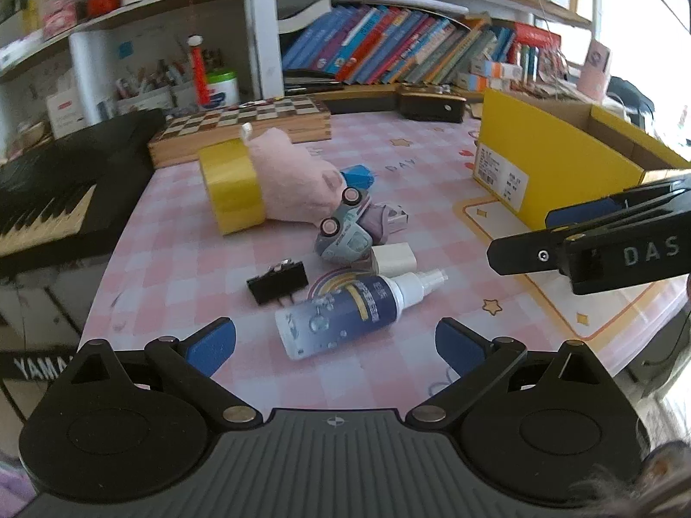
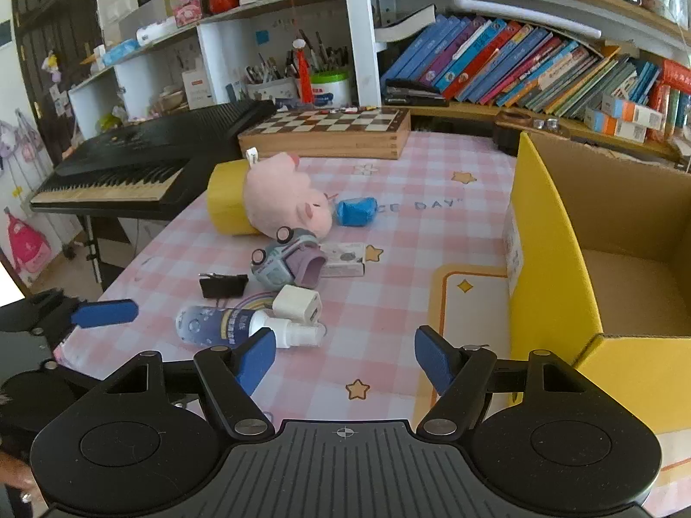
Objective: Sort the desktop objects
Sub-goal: 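Grasp the white spray bottle with the left tool while the right tool grasps the white plug, then carry the spray bottle and white plug together toward the yellow box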
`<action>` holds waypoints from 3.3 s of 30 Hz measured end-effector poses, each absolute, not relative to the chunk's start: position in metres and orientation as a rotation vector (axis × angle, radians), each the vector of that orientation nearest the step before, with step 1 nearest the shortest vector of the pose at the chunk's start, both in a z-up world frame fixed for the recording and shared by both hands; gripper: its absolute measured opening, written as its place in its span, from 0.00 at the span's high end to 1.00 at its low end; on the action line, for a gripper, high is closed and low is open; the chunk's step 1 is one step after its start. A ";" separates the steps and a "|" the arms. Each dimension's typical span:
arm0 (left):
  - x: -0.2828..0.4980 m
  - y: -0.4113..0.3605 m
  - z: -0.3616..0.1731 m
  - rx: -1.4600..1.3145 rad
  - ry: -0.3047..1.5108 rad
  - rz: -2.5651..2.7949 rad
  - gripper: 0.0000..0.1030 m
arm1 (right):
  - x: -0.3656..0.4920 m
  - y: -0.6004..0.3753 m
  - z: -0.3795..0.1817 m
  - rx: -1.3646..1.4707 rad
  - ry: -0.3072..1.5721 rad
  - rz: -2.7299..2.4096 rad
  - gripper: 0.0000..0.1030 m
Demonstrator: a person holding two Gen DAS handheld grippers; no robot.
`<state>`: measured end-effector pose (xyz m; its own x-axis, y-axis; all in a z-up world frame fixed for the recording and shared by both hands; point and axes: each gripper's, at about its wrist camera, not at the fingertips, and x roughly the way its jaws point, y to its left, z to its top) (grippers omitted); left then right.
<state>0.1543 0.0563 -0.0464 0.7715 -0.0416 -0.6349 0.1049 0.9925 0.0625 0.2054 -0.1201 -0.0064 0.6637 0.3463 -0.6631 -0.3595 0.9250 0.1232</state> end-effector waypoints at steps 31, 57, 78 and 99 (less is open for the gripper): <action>0.179 0.049 -0.064 0.150 0.836 -0.336 0.71 | 0.259 -0.071 -0.025 -0.072 0.829 0.479 0.31; 0.119 0.128 -0.045 -0.292 0.766 0.022 0.71 | 0.258 -0.052 -0.045 -0.188 0.809 0.542 0.59; 0.060 0.120 -0.002 -0.438 0.682 -0.100 0.71 | 0.154 -0.095 0.022 0.040 0.721 0.474 0.59; 0.036 0.088 -0.001 -0.461 0.741 -0.327 0.71 | 0.071 -0.124 0.023 0.139 0.765 0.334 0.59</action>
<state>0.0359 0.0875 -0.0007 0.6947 -0.4407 -0.5685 0.1232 0.8516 -0.5096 0.0713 -0.1239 0.0231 0.6716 0.3458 -0.6553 -0.2453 0.9383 0.2438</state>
